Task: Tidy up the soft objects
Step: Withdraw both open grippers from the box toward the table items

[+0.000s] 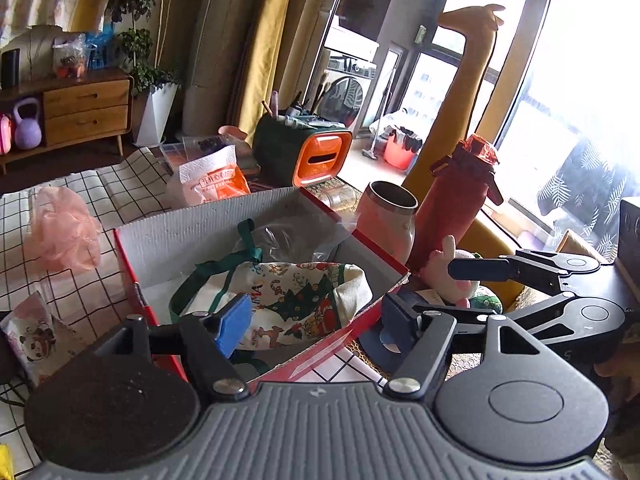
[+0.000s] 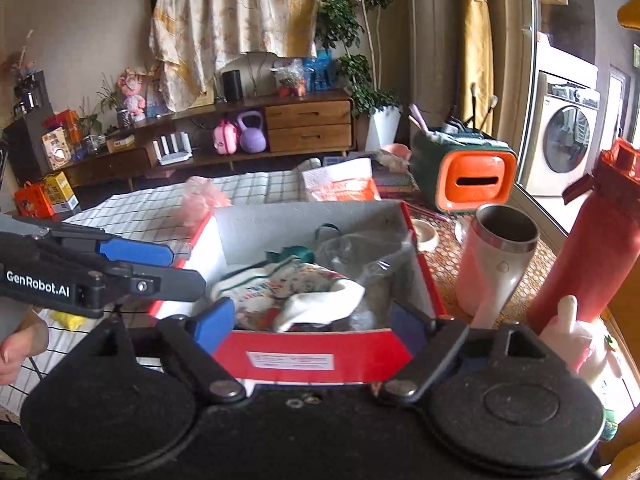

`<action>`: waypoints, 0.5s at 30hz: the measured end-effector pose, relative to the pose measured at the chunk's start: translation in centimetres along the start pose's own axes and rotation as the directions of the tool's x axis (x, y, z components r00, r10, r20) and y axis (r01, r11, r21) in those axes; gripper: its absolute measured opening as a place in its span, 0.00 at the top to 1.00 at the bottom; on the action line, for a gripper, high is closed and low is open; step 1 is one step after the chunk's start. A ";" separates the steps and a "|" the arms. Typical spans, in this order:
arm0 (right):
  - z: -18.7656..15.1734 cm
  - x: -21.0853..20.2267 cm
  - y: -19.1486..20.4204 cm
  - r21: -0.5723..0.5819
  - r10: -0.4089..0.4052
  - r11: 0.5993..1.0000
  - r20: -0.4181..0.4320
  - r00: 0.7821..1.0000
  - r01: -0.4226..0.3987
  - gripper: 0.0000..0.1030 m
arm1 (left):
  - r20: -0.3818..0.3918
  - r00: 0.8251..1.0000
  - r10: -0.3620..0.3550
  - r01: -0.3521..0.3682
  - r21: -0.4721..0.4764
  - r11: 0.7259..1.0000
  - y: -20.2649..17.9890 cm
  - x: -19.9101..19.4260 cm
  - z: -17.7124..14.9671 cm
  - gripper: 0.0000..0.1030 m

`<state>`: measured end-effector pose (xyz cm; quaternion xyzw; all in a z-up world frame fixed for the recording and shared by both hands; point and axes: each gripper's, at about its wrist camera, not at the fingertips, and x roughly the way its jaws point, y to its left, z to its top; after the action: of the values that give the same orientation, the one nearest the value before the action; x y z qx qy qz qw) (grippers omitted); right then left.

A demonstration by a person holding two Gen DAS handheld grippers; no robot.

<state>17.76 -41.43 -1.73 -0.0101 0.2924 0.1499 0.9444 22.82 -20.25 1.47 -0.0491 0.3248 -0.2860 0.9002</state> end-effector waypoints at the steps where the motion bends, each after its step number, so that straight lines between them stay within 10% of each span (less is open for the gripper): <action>1: 0.1 -0.3 0.6 -0.002 0.007 1.000 0.007 1.000 -0.007 0.14 | 0.013 1.000 0.008 -0.008 0.000 1.000 0.2 -0.8 -0.1 0.26; 15: 0.9 -0.4 7.9 -0.023 0.140 0.990 0.028 0.990 -0.139 0.02 | 0.054 0.991 0.126 -0.126 -0.003 0.992 4.5 -9.3 -2.9 0.17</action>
<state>15.63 -33.96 -0.23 0.0025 0.2769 0.2188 0.9356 17.41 -11.07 3.18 -0.0360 0.3027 -0.2273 0.9249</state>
